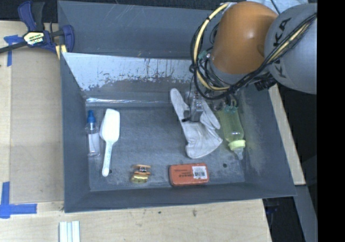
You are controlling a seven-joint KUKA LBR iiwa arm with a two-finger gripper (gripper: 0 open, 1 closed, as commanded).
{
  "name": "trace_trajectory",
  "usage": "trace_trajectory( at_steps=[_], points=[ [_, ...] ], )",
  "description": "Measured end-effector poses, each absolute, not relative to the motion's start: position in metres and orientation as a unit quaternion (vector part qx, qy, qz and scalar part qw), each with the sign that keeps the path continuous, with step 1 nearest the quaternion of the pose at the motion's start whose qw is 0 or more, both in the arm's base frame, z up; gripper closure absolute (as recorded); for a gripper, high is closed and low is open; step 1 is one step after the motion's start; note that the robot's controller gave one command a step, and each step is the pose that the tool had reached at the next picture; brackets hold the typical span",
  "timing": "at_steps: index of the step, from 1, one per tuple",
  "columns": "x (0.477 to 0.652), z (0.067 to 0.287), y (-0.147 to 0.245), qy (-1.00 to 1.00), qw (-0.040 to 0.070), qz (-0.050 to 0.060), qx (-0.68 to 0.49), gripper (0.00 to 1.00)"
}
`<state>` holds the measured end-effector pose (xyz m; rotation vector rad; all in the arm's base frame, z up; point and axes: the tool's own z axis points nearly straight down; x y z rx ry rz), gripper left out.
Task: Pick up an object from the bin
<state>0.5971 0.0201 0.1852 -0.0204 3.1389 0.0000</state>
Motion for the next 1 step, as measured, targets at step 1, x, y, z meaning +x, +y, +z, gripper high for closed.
trace_trajectory(
  at_steps=[1],
  points=[
    [0.5770, 0.2388, 0.0090, 1.000, -0.002, 0.000, -0.003, 1.00]
  ],
)
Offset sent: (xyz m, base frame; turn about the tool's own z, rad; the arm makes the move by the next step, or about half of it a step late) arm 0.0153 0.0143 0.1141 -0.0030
